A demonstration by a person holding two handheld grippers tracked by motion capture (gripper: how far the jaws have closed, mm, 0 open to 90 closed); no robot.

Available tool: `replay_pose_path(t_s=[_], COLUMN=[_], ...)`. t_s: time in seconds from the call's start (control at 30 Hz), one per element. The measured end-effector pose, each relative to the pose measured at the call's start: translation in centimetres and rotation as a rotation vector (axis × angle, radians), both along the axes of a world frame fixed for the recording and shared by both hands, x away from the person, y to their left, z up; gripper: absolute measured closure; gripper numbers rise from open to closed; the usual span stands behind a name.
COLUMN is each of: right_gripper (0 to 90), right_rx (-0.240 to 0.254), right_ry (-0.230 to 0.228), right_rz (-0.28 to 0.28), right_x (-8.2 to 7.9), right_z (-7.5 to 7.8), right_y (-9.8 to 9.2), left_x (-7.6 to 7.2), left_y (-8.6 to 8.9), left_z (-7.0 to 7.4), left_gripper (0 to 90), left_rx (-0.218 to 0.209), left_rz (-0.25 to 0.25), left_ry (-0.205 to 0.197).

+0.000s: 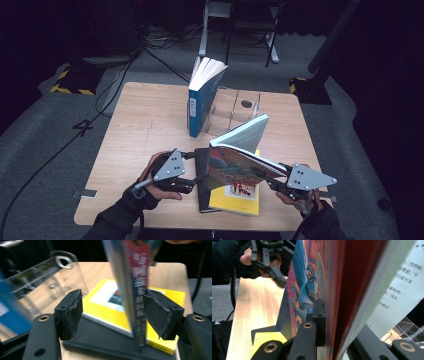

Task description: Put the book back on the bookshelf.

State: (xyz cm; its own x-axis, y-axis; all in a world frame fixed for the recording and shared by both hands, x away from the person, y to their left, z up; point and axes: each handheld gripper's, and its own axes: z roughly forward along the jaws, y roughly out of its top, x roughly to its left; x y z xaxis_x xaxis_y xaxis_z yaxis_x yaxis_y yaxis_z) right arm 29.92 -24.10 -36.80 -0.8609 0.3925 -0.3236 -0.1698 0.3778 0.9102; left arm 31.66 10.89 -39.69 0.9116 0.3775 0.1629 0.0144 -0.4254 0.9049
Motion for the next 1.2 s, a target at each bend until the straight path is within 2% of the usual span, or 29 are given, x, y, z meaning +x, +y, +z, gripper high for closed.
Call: replay_pose_path(t_s=[0.17, 0.27, 0.43, 0.5, 0.57, 0.63, 0.67, 0.73, 0.8, 0.83, 0.87, 0.97, 1.0, 1.03, 1.07, 1.2], right_gripper=[79.4, 77.6, 70.8, 67.4, 62.3, 55.4, 53.2, 46.4, 45.2, 44.1, 40.8, 38.0, 37.5, 37.5, 35.8, 36.8], right_rx=[0.015, 0.015, 0.034, 0.019, 0.002, -0.014, -0.016, -0.013, -0.011, -0.007, 0.013, 0.022, 0.03, 0.03, 0.03, 0.02], right_ry=[0.007, 0.008, 0.017, 0.01, 0.009, 0.002, 0.005, 0.007, 0.014, 0.025, 0.054, 0.098, 0.124, 0.124, 0.147, 0.166], right_rz=[0.005, 0.006, -0.002, -0.015, -0.038, -0.086, -0.099, -0.148, -0.165, -0.183, -0.212, -0.223, -0.215, -0.215, -0.205, -0.155], right_x=[0.0, -0.1, -0.2, -0.4, -0.5, -0.4, -0.3, 0.0, 0.2, 0.4, 1.0, 1.9, 2.3, 2.3, 2.5, 3.0], right_z=[-0.1, -0.1, -0.4, -0.7, -0.9, -1.2, -1.3, -1.8, -2.0, -2.2, -2.7, -3.4, -3.7, -3.7, -4.0, -4.5], right_y=[-0.2, -0.5, -1.1, -1.4, -1.6, -2.0, -2.1, -2.5, -2.6, -2.8, -3.1, -3.2, -3.1, -3.1, -2.9, -1.3], left_x=[0.4, 0.5, 0.3, 0.3, 0.3, 0.3, 0.3, 0.2, 0.1, 0.3, 0.3, 0.3, 0.2, 0.2, 0.2, 0.4], left_y=[-1.7, -2.6, -4.0, -4.3, -4.5, -4.6, -4.7, -4.9, -4.9, -4.7, -4.6, -4.6, -4.5, -4.5, -4.3, -3.1], left_z=[-1.2, -1.8, -2.1, -2.0, -1.9, -1.9, -1.7, -1.6, -1.5, -1.5, -1.5, -1.4, -1.3, -1.3, -1.3, -1.2], left_gripper=[37.0, 39.7, 47.8, 50.7, 52.5, 54.9, 56.6, 60.2, 66.6, 66.6, 70.9, 72.5, 73.0, 73.2, 73.2, 73.3], left_rx=[-0.006, -0.028, -0.067, -0.085, -0.101, -0.112, -0.114, -0.117, -0.117, -0.119, -0.118, -0.115, -0.099, -0.099, -0.097, -0.089], left_rz=[-0.046, -0.065, -0.046, -0.05, -0.052, -0.048, -0.062, -0.051, -0.043, -0.055, -0.068, -0.083, -0.1, -0.1, -0.105, -0.107], left_ry=[0.038, 0.063, 0.036, 0.03, 0.039, 0.038, 0.029, 0.021, 0.019, 0.033, 0.036, 0.035, 0.034, 0.034, 0.032, 0.043])
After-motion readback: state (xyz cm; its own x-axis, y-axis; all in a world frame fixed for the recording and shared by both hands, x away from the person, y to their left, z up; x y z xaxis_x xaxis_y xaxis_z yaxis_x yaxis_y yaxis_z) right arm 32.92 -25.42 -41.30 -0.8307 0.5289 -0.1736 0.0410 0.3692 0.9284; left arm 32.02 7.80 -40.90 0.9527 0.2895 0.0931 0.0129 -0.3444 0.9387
